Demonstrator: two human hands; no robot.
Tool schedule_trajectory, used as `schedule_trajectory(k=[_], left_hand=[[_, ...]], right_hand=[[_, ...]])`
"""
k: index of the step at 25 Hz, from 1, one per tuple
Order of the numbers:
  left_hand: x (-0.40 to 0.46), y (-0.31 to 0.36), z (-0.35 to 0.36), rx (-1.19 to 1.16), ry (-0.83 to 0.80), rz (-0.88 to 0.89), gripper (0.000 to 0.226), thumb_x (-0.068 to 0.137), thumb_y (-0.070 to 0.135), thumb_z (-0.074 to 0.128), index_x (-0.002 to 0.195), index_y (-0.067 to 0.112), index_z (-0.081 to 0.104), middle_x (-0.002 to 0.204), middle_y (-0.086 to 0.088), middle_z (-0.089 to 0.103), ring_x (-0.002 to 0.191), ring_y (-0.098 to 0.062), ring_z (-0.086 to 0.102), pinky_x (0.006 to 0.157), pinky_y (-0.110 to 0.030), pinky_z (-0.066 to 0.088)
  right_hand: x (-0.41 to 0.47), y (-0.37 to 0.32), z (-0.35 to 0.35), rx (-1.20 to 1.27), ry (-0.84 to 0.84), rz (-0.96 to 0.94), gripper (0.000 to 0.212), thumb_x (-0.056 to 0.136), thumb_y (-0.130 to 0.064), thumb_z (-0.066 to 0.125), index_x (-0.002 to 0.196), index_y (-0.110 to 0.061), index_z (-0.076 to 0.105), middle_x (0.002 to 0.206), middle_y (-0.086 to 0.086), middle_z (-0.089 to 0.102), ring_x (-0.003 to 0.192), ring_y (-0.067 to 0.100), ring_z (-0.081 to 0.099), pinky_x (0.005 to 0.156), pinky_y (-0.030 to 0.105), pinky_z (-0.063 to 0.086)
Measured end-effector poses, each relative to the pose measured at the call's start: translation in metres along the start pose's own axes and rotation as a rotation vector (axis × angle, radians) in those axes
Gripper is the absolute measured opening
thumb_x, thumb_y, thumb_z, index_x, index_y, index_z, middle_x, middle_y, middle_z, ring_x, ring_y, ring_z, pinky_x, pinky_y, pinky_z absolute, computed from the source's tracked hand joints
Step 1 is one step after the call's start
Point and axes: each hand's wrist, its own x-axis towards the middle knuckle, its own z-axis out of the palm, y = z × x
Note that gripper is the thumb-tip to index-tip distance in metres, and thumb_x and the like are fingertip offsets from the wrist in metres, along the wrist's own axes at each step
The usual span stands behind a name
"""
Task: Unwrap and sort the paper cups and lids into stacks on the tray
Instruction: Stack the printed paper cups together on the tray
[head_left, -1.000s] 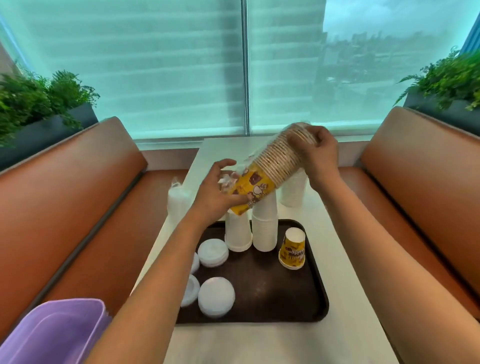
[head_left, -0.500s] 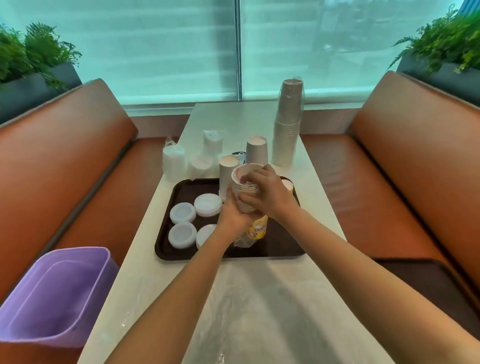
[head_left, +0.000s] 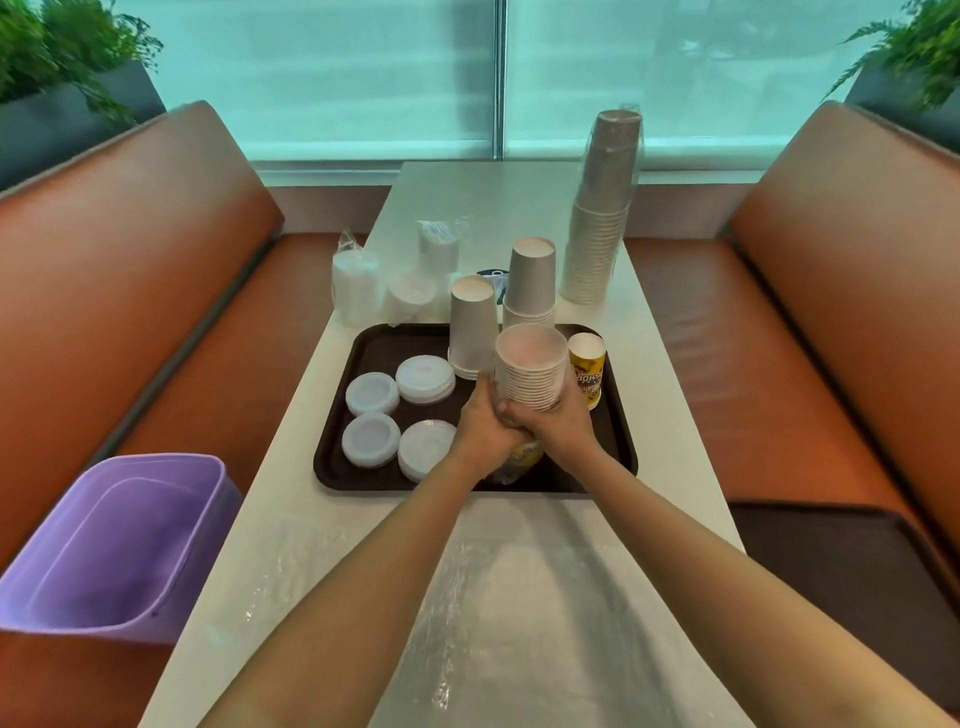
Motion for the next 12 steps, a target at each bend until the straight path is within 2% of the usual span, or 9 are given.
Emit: schedule_trajectory(k=[2,6,9,10,12], left_hand=[[0.004,-0.01,0.001,0.014,-0.019,-0.019,0.08,0.07,0.008,0.08,0.136,0.019,0.035,0.128,0.001,0.053,0.109,-0.007,0.046,0.089,-0.019,0.038],[0.005,-0.032,0.011,0.018,-0.043,-0.076,0.077,0.07,0.005,0.078,0.135,0.018,0.038,0.128,0.0,0.054,0.116,-0.013,0.049,0.084,-0.014,0.044],[0.007,-0.041,0.018,0.029,-0.041,-0.114,0.068,0.074,0.001,0.074,0.133,0.013,0.042,0.123,0.0,0.055,0.111,-0.013,0.051,0.065,-0.001,0.043],[0.008,-0.045,0.019,0.064,-0.044,-0.118,0.068,0.075,0.001,0.073,0.134,0.013,0.043,0.123,-0.001,0.057,0.112,-0.015,0.053,0.067,-0.003,0.044],[0.007,-0.051,0.02,0.159,-0.086,-0.108,0.071,0.072,0.004,0.075,0.135,0.012,0.043,0.125,-0.006,0.059,0.116,-0.022,0.055,0.083,-0.017,0.049]], right_hand=[[0.002,0.01,0.001,0.008,-0.004,0.014,0.083,0.061,-0.015,0.089,0.128,-0.025,0.04,0.123,0.0,0.057,0.116,0.018,0.054,0.093,0.029,0.048],[0.001,0.029,0.005,-0.007,-0.007,0.031,0.087,0.059,-0.017,0.089,0.131,-0.02,0.04,0.12,-0.002,0.057,0.113,0.016,0.054,0.087,0.021,0.047],[0.001,0.046,0.005,-0.021,-0.034,0.067,0.087,0.061,-0.016,0.088,0.134,-0.016,0.04,0.121,-0.001,0.057,0.112,0.014,0.054,0.086,0.019,0.046],[0.001,0.053,0.004,-0.026,-0.043,0.083,0.086,0.062,-0.015,0.087,0.134,-0.014,0.041,0.12,-0.001,0.058,0.112,0.015,0.054,0.086,0.017,0.046],[-0.001,0.066,0.004,-0.042,-0.072,0.135,0.08,0.064,-0.012,0.086,0.133,-0.009,0.045,0.118,0.0,0.059,0.114,0.02,0.056,0.084,0.015,0.045]])
